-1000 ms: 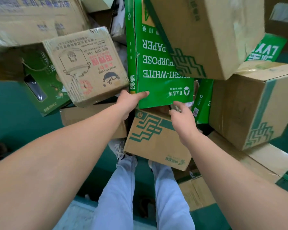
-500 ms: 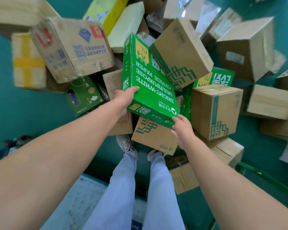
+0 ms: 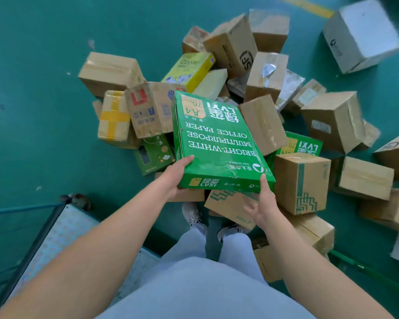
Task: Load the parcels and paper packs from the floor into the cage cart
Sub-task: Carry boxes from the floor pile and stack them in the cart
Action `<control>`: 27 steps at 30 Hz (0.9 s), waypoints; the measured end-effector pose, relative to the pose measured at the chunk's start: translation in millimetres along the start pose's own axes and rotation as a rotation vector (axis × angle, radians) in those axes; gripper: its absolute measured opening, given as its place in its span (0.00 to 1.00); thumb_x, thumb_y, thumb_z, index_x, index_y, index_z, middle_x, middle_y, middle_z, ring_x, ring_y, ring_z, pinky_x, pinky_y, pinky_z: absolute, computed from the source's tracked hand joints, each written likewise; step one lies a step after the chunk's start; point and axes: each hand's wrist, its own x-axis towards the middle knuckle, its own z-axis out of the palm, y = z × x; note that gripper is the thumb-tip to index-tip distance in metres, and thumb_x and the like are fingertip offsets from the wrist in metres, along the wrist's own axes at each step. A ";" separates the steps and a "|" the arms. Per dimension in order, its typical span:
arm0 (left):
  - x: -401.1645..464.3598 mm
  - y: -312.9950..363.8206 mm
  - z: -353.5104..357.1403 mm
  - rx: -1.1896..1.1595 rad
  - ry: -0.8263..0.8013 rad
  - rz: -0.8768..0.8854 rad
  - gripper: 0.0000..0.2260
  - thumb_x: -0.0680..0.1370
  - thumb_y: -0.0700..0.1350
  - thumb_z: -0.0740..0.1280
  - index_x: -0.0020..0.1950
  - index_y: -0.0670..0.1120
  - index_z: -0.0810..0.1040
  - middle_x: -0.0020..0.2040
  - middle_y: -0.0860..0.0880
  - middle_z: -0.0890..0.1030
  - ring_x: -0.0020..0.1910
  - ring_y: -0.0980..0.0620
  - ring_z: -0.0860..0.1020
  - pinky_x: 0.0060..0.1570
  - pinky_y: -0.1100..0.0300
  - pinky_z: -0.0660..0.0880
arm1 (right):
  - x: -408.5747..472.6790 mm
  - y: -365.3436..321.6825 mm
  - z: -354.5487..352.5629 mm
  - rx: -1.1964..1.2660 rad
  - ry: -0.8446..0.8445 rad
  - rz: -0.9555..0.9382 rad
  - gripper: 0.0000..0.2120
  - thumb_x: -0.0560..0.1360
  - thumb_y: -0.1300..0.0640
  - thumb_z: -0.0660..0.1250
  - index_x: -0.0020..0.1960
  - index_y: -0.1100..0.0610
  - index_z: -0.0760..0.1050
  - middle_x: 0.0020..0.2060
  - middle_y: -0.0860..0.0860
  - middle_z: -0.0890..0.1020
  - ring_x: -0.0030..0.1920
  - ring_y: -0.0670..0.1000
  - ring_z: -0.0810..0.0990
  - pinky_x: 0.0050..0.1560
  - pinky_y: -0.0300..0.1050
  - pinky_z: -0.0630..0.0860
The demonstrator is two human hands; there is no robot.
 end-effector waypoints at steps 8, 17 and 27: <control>-24.3 5.0 -0.3 0.027 -0.090 0.018 0.19 0.79 0.61 0.69 0.63 0.49 0.80 0.55 0.46 0.87 0.54 0.46 0.85 0.50 0.55 0.81 | -11.5 -13.1 -2.1 0.296 0.086 -0.034 0.41 0.75 0.42 0.75 0.78 0.49 0.54 0.66 0.62 0.74 0.53 0.61 0.83 0.33 0.52 0.84; -41.0 6.6 64.3 0.178 -0.067 0.063 0.35 0.74 0.69 0.69 0.73 0.48 0.74 0.67 0.49 0.81 0.65 0.45 0.79 0.73 0.44 0.70 | -0.6 -20.4 -58.9 0.497 0.086 -0.129 0.27 0.83 0.48 0.65 0.79 0.51 0.62 0.71 0.57 0.74 0.58 0.57 0.79 0.35 0.47 0.83; -81.6 12.7 132.5 0.277 -0.076 0.189 0.20 0.87 0.47 0.58 0.80 0.53 0.67 0.82 0.48 0.62 0.80 0.45 0.60 0.76 0.52 0.59 | -22.4 -28.9 -76.2 0.279 -0.034 -0.134 0.26 0.87 0.54 0.57 0.83 0.54 0.56 0.81 0.56 0.61 0.77 0.62 0.67 0.74 0.58 0.69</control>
